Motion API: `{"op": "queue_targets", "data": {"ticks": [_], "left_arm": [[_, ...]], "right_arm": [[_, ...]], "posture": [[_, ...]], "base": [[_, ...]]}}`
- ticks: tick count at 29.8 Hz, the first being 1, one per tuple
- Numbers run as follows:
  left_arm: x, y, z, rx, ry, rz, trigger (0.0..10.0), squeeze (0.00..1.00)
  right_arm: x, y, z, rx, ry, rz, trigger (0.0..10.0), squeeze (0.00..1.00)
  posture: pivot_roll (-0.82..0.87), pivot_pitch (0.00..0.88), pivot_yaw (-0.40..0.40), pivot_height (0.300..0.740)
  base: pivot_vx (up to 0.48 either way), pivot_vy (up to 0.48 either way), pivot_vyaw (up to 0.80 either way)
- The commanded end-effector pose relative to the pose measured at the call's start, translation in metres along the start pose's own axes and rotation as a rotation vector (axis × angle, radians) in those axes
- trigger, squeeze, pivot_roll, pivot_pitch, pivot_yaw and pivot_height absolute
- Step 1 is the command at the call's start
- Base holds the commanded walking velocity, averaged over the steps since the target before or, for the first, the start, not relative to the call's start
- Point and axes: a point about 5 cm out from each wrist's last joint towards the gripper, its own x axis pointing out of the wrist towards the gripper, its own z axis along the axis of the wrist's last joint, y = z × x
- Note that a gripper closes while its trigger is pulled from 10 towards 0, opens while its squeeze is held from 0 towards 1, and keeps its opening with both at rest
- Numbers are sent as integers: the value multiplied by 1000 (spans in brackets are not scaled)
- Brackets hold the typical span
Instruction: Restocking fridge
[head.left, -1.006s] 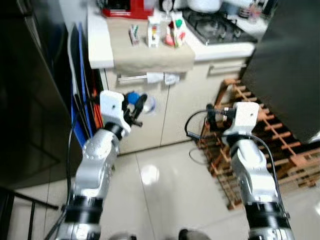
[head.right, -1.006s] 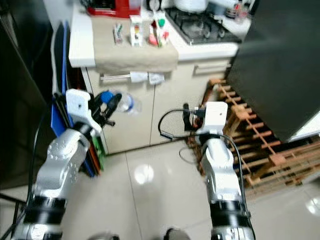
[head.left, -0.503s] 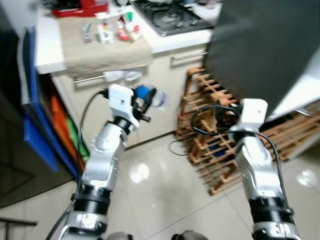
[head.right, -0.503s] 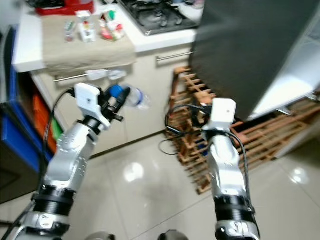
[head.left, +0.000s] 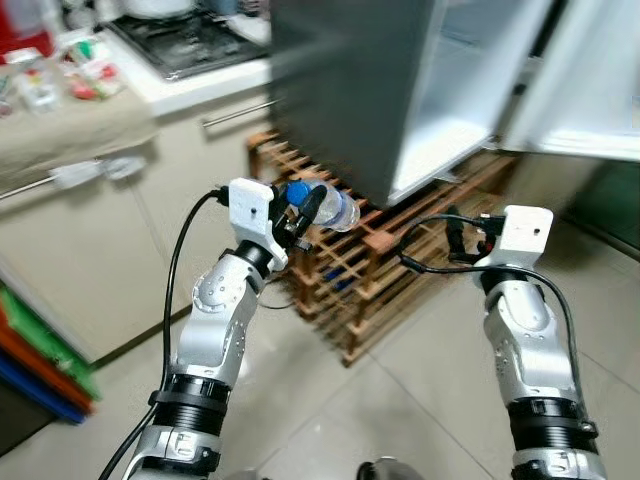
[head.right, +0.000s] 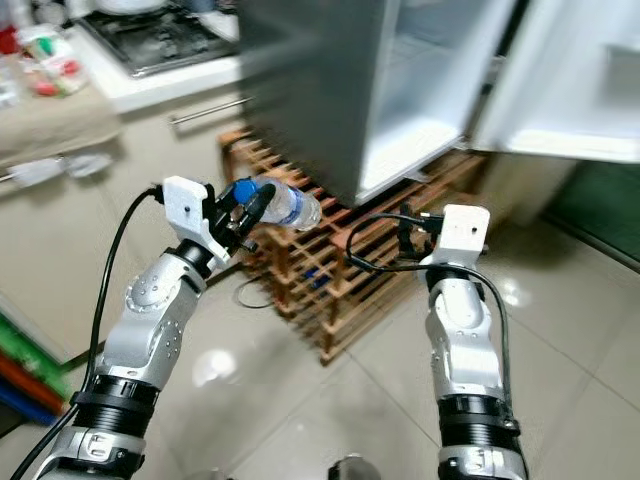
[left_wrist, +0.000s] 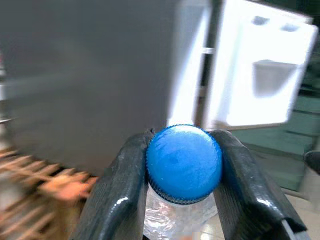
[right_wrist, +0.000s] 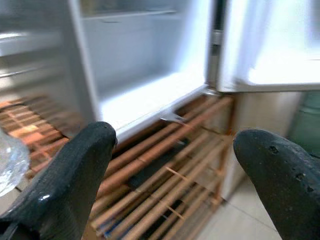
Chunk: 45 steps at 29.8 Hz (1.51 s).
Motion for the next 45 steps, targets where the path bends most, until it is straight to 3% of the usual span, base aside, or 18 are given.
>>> {"op": "queue_targets", "data": {"ticks": [1, 30, 36, 40, 45], "left_arm": [[1, 6, 11, 47, -35, 18, 10000, 0], [6, -7, 4, 56, -13, -28, 10000, 0], [9, -3, 4, 25, -7, 6, 10000, 0], [9, 4, -2, 25, 41, 80, 10000, 0], [9, 5, -2, -1, 38, 84, 10000, 0]], "right_arm": [[1, 5, 4, 10, -23, 17, 10000, 0], [0, 5, 4, -6, -21, 5, 10000, 0], [-1, 4, 4, -28, -23, -3, 10000, 0], [-4, -1, -3, -45, 9, -14, 10000, 0], [-5, -1, -6, -50, 17, -11, 10000, 0]], "posture": [[-80, 0, 15, 740], [-91, 0, 22, 740], [-97, 0, 27, 740], [-99, 0, 30, 740], [-96, 0, 29, 740]], "base": [[0, 0, 0], [257, -384, 0], [406, -110, 0], [0, 0, 694], [0, 0, 689]]}}
